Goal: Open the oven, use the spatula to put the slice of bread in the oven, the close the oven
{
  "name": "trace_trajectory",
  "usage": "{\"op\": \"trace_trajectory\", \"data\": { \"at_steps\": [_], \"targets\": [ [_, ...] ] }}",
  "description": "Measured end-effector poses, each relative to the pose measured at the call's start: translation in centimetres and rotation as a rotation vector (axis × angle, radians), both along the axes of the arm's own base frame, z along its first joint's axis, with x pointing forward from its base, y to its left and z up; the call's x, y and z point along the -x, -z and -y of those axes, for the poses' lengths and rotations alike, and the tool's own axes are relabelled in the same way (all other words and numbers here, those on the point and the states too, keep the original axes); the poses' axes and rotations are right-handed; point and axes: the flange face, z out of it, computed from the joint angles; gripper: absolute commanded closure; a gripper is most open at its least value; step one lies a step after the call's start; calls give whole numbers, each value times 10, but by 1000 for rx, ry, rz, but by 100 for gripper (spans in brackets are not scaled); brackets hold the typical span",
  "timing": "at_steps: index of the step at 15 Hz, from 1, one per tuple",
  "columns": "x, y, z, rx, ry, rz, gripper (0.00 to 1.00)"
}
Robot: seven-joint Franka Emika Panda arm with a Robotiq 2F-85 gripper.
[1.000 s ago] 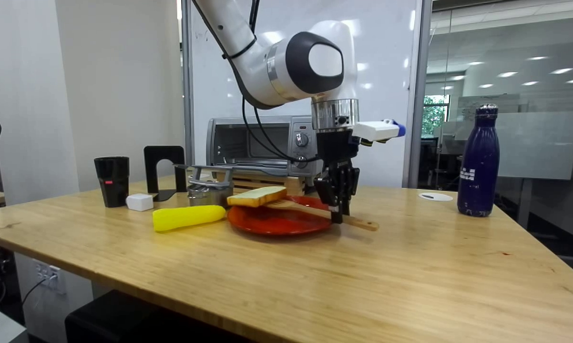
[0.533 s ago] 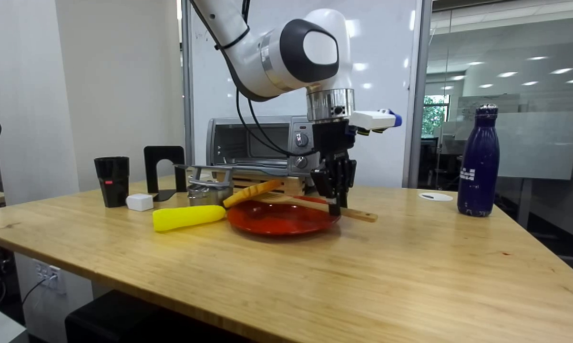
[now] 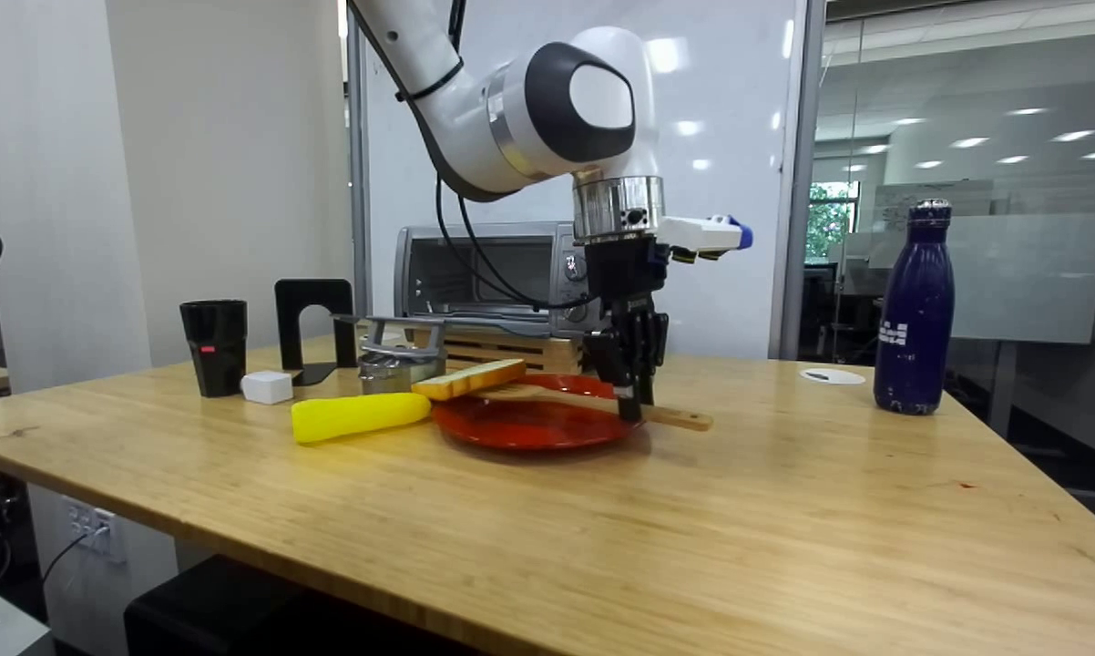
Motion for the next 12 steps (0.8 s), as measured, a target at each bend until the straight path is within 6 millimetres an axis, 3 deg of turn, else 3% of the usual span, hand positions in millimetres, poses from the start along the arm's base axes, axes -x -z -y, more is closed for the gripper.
{"op": "trace_trajectory", "data": {
  "at_steps": [12],
  "targets": [
    [-13, 6, -40, 27, -111, -31, 93]
  ]
}}
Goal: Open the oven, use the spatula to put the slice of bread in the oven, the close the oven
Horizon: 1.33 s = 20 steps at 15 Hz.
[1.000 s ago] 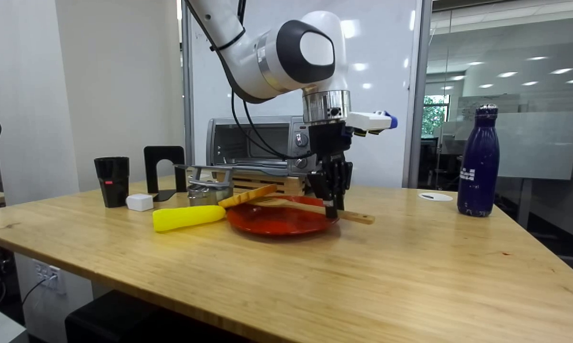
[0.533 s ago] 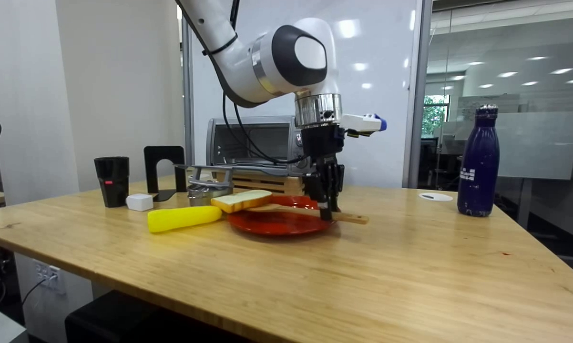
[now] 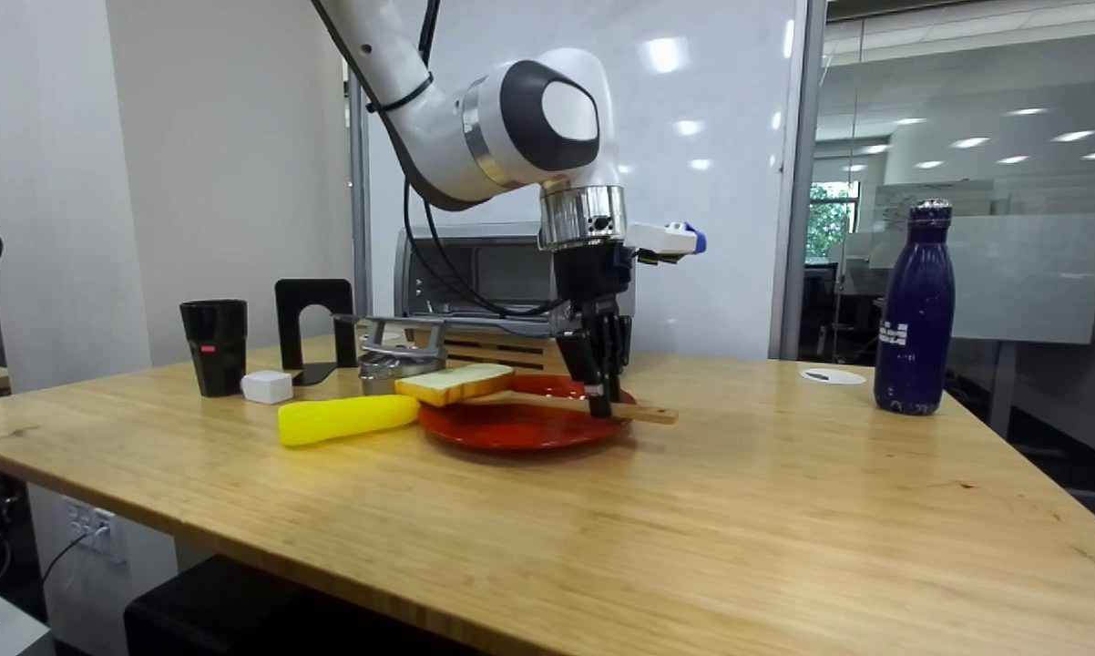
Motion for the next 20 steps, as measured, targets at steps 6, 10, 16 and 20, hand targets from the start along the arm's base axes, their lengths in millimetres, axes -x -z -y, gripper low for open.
{"op": "trace_trajectory", "data": {
  "at_steps": [6, 10, 16, 20],
  "targets": [
    [4, -2, -2, -10, 12, 32, 93],
    [13, 3, 2, -39, 26, 86, 93],
    [29, 8, 14, -59, 34, 125, 93],
    [43, 7, 22, -70, 42, 128, 93]
  ]
}}
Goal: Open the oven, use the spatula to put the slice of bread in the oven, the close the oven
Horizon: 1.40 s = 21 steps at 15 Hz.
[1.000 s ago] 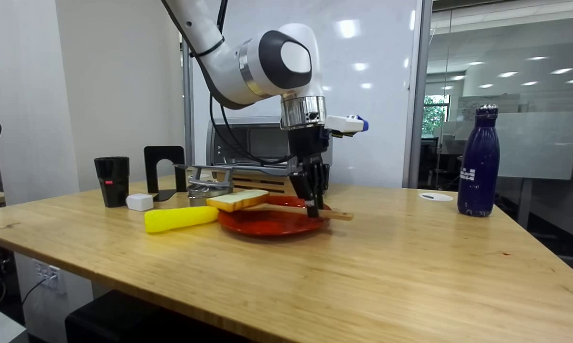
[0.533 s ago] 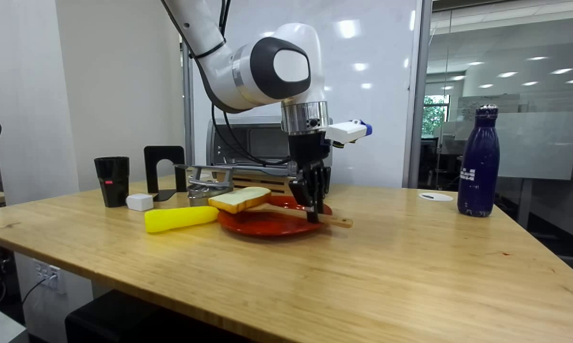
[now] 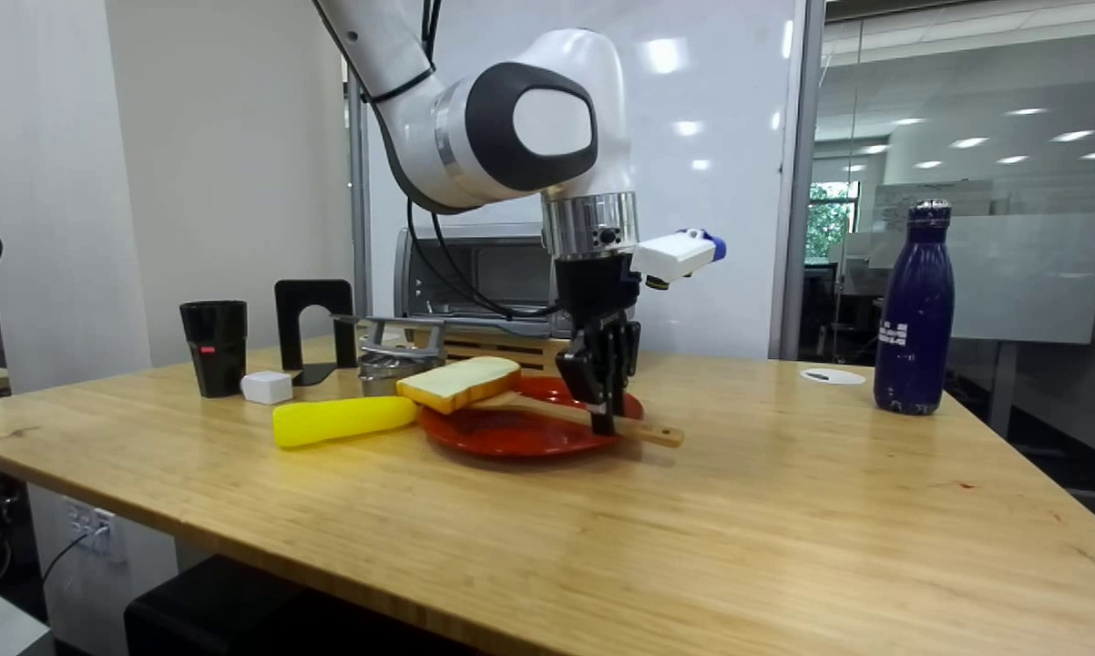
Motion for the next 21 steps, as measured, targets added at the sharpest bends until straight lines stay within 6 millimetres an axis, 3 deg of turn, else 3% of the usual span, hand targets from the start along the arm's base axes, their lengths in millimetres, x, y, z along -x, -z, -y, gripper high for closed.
{"op": "trace_trajectory", "data": {
  "at_steps": [21],
  "targets": [
    [74, -29, 42, -86, -46, -35, 93]
  ]
}}
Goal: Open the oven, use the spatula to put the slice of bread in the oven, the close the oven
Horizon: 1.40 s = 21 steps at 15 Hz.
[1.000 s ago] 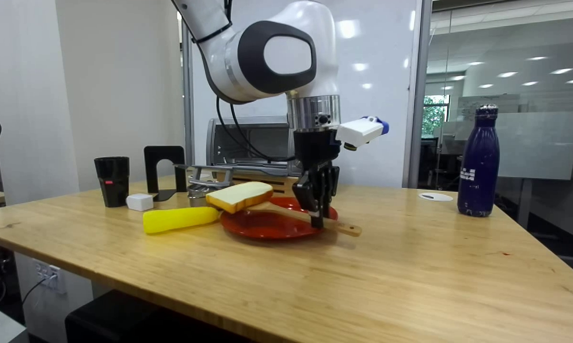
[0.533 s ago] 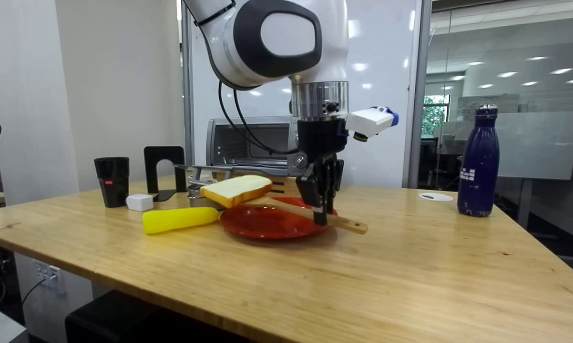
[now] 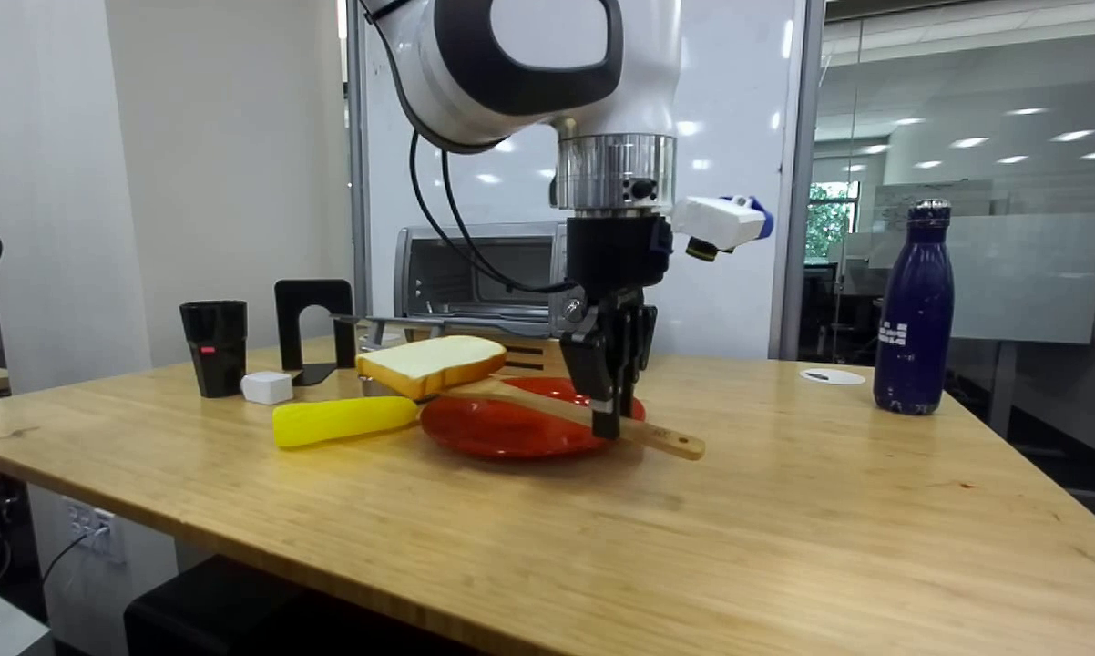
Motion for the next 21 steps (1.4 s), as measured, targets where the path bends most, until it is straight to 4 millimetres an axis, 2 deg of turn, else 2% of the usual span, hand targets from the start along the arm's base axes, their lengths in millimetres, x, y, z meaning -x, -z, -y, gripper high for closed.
{"op": "trace_trajectory", "data": {
  "at_steps": [5, 9, 15, 21],
  "targets": [
    [15, -15, -6, 0, -53, -1, 93],
    [18, -36, -15, 14, -101, 8, 93],
    [9, -66, -39, -2, -162, 2, 93],
    [-10, -89, -47, -44, -31, -16, 93]
  ]
}}
